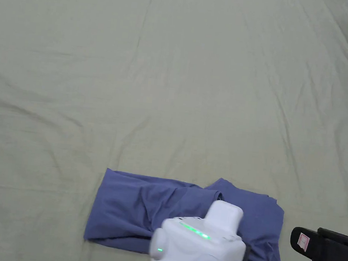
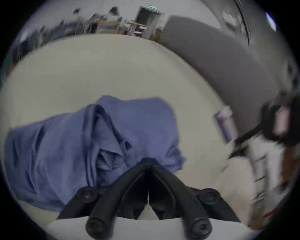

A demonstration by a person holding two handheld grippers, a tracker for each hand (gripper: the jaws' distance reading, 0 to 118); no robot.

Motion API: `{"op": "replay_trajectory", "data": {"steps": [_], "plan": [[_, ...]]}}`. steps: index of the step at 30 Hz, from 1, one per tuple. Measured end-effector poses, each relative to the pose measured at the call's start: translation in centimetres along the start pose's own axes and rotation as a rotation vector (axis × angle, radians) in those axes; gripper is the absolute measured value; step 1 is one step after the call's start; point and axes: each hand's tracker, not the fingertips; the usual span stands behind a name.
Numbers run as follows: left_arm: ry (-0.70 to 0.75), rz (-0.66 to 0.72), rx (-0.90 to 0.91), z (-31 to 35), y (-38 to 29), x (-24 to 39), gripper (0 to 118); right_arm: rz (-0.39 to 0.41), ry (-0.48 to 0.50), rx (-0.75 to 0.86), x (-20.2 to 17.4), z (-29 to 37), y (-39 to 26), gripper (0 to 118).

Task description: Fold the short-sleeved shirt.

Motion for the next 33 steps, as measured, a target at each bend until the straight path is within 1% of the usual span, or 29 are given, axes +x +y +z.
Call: {"op": "replay_trajectory", "data": {"steps": [1, 2, 3, 4, 5, 6, 7, 8, 10, 12, 14, 15, 16, 18, 19, 20, 21, 22, 23, 24, 25, 26, 27, 29, 30, 33], "plan": [[-0.072, 0.067, 0.049, 2.0, 0.2, -1.3, 0, -0.003, 0.018, 0.013, 0.0, 0.2, 0.1, 3], [-0.154, 0.122, 0.119, 4.4, 0.8, -3.3, 6, -0.004, 0.047, 0.026, 0.0, 0.5, 0.3, 3], [-0.228, 0.147, 0.161, 6.4, 1.0, -5.4, 14, -0.004, 0.072, 0.03, 0.1, 0.6, 0.4, 3], [-0.277, 0.172, 0.182, 8.4, 1.2, -7.8, 26, -0.004, 0.093, 0.028, 0.1, 0.6, 0.5, 3], [-0.285, 0.206, 0.18, 10.1, 1.2, -10.4, 42, 0.0, 0.108, 0.026, -0.1, 0.5, 0.5, 3], [-0.268, 0.229, 0.171, 11.5, 1.1, -13.1, 111, 0.006, 0.121, 0.023, -0.2, 0.4, 0.6, 3], [-0.271, 0.293, 0.215, 13.2, 0.4, -15.6, 118, 0.013, 0.126, 0.022, -0.3, 0.1, 0.6, 3], [-0.18, 0.33, 0.234, 14.4, 0.6, -18.3, 118, 0.02, 0.13, 0.021, -0.5, -0.2, 0.5, 3], [-0.122, 0.441, 0.199, 15.6, 0.1, -21.9, 118, 0.022, 0.149, 0.011, -1.1, -0.7, 0.5, 3], [-0.072, 0.518, 0.154, 15.5, -0.5, -25.1, 118, 0.014, 0.16, -0.002, -1.4, -1.4, 0.3, 3], [-0.071, 0.572, 0.138, 14.2, -1.3, -27.1, 118, 0.011, 0.162, -0.016, -1.8, -1.9, 0.2, 3], [-0.149, 0.595, 0.158, 13.6, -1.7, -27.3, 118, 0.012, 0.166, -0.023, -2.0, -2.1, 0.2, 3], [-0.189, 0.602, 0.196, 13.5, -1.6, -26.8, 118, 0.012, 0.171, -0.03, -2.2, -2.2, 0.2, 3], [-0.243, 0.583, 0.232, 13.5, -1.3, -26.5, 118, 0.012, 0.177, -0.043, -2.5, -2.5, 0.1, 3], [-0.301, 0.565, 0.26, 13.1, -1.2, -26.5, 118, 0.013, 0.18, -0.05, -2.6, -2.6, 0.1, 3], [-0.391, 0.591, 0.25, 12.4, -1.3, -26.4, 118, 0.014, 0.181, -0.056, -2.7, -2.8, 0.1, 3], [-0.432, 0.622, 0.204, 11.3, -1.3, -26.1, 118, 0.016, 0.183, -0.064, -2.8, -2.9, 0.2, 3], [-0.442, 0.633, 0.173, 10.4, -1.1, -25.0, 118, 0.018, 0.182, -0.07, -3.0, -3.0, 0.3, 3], [-0.416, 0.603, 0.185, 9.9, -1.1, -24.6, 118, 0.022, 0.181, -0.076, -3.1, -3.1, 0.2, 3], [-0.432, 0.571, 0.202, 9.8, -0.9, -24.2, 118, 0.027, 0.181, -0.08, -3.3, -3.2, 0.2, 3], [-0.467, 0.577, 0.203, 9.7, -0.7, -24.0, 115, 0.032, 0.181, -0.084, -3.4, -3.2, 0.2, 3], [-0.51, 0.626, 0.199, 9.7, -0.8, -24.8, 84, 0.036, 0.182, -0.087, -3.5, -3.2, 0.2, 3], [-0.533, 0.679, 0.191, 9.5, -1.0, -25.0, 14, 0.039, 0.182, -0.089, -3.6, -3.2, 0.2, 3], [-0.457, 0.719, 0.157, 9.3, -1.5, -24.9, 14, 0.044, 0.186, -0.093, -3.6, -3.2, 0.1, 3], [-0.454, 0.731, 0.147, 9.6, -1.8, -23.0, 14, 0.047, 0.184, -0.094, -3.6, -3.2, 0.1, 3], [-0.426, 0.7, 0.204, 13.2, -2.1, -21.3, 14, 0.05, 0.17, -0.094, -3.5, -2.9, 0.1, 3]]}}
